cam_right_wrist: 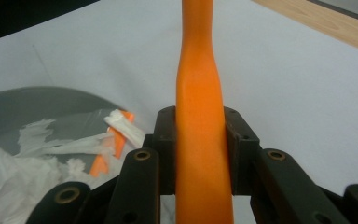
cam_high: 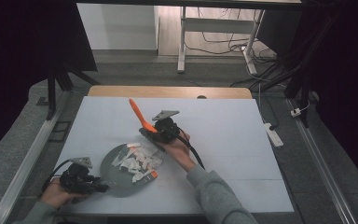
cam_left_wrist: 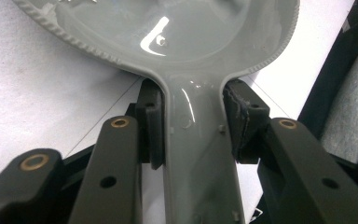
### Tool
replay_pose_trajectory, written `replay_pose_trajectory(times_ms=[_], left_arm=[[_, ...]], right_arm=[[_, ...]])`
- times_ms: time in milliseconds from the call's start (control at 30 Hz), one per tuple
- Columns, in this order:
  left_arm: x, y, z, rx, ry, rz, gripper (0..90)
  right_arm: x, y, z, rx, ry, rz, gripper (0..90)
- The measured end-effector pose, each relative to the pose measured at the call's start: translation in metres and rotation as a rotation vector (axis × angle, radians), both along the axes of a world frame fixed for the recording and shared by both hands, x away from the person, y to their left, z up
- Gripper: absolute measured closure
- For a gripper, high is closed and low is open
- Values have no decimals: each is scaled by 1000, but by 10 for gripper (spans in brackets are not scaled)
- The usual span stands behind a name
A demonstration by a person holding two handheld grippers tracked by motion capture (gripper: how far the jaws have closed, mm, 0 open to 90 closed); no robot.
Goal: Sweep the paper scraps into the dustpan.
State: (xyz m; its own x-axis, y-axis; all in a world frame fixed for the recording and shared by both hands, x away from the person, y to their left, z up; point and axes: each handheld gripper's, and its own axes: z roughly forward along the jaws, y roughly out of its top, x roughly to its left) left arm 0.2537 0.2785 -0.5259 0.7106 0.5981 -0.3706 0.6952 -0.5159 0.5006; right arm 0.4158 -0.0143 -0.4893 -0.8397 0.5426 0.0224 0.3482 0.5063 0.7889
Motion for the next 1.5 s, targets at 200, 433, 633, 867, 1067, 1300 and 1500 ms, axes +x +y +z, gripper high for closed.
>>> replay_pose_trajectory(times_ms=[200, 433, 633, 867, 1067, 1300, 1500], left_arm=[[0, -1, 0, 2, 0, 2, 614], [1, -2, 0, 2, 0, 2, 614], [1, -2, 0, 1, 0, 3, 614], [0, -2, 0, 0, -1, 4, 614], [0, -2, 0, 1, 0, 6, 614], [0, -2, 0, 1, -1, 5, 614], [0, -2, 0, 2, -2, 4, 614]], right_arm=[[-12, 10, 0, -18, -4, 42, 702], [-33, 24, 0, -16, 5, 132, 702], [-52, 33, 5, 39, 44, 214, 703], [-58, 28, 18, 109, 14, 220, 702], [-47, 10, 30, 157, -23, 146, 702], [-30, -2, 27, 128, -45, 75, 702], [-10, -1, 17, 92, -40, 25, 702]])
